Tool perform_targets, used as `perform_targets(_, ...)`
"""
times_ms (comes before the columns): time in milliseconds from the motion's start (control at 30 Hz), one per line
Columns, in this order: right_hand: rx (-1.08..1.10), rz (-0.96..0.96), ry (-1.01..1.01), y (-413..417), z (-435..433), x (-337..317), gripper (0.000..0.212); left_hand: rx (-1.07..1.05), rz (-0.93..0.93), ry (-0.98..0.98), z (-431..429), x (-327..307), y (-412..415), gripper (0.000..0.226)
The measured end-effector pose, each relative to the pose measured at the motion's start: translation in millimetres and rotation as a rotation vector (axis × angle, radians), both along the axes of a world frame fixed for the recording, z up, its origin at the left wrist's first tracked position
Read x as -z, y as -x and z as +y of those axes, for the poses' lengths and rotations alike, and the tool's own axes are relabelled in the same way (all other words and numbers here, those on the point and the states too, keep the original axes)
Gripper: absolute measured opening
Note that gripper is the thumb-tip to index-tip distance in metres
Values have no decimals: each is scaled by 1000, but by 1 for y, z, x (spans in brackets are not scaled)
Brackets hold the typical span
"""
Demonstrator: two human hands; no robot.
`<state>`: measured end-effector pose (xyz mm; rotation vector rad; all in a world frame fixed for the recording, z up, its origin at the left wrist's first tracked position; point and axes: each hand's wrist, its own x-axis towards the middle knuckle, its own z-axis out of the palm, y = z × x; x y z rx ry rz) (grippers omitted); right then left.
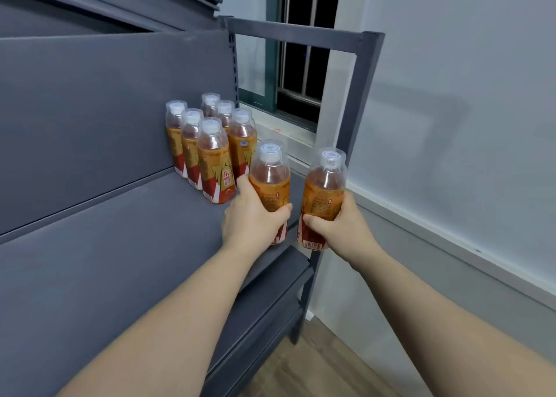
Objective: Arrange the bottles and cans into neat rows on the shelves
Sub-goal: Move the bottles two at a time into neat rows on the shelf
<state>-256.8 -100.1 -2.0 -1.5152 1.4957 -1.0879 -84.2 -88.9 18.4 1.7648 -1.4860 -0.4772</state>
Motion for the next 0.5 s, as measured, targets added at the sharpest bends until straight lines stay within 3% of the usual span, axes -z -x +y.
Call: perform_targets(500, -426, 18, -6, -32, -150, 9, 77, -474, 29, -35, -69, 15, -3, 80)
